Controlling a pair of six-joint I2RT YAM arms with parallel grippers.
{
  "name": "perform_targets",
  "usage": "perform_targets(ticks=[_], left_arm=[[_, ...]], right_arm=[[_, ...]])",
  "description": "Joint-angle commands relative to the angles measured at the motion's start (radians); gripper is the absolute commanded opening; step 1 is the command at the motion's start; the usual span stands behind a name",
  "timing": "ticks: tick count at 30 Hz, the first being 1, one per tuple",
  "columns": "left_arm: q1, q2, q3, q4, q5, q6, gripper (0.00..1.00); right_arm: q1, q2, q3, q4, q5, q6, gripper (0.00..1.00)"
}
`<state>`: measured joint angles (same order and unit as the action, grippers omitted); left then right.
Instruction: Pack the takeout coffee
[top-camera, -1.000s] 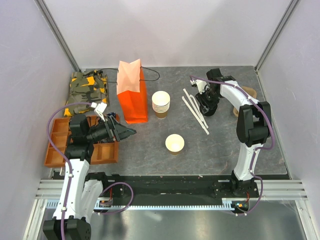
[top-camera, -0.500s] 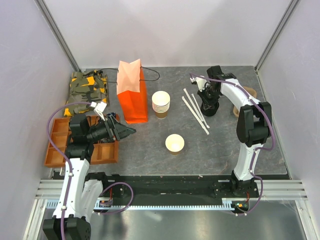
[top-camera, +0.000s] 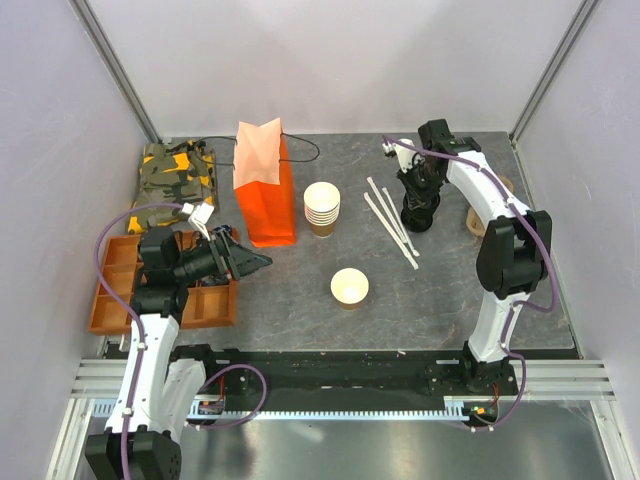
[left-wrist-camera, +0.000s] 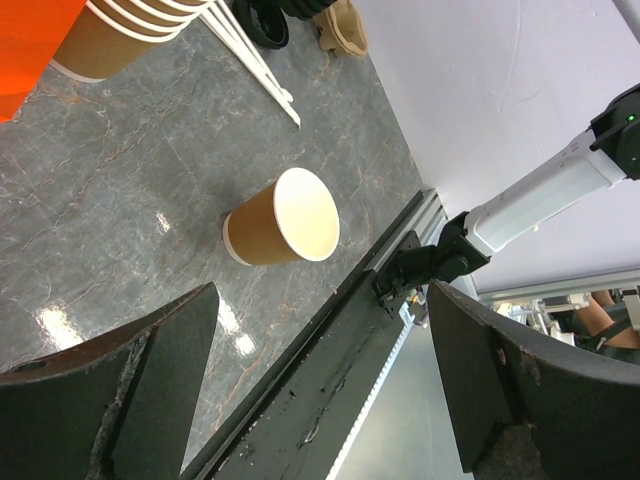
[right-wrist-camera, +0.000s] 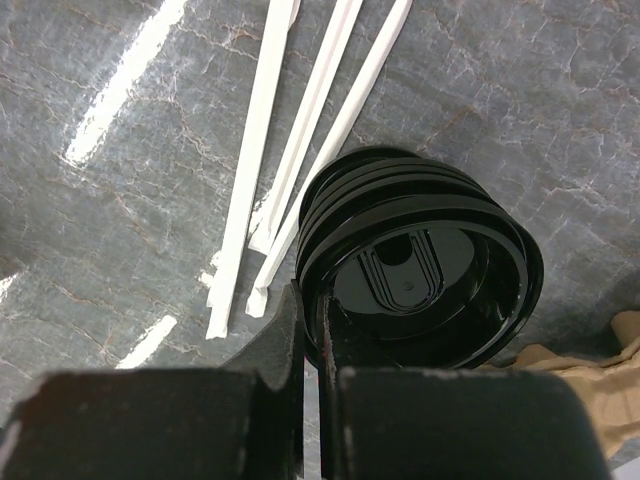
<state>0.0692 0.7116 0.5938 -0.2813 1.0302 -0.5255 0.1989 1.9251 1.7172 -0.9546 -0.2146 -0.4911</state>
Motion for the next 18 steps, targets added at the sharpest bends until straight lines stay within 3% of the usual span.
perform_targets(ticks=[1,18], left_arm=[[-0.008,0.002,0.043,0.037,0.018,0.028,0.92],[-0.019,0.0,0.034,0.03,0.011,0.055,0.89]], right_arm=[[0.0,0.015,0.019,-0.003,0.003,-0.004,0.0],[-0.004,0.029,-0.062,0.088,0.044,-0.009,0.0]])
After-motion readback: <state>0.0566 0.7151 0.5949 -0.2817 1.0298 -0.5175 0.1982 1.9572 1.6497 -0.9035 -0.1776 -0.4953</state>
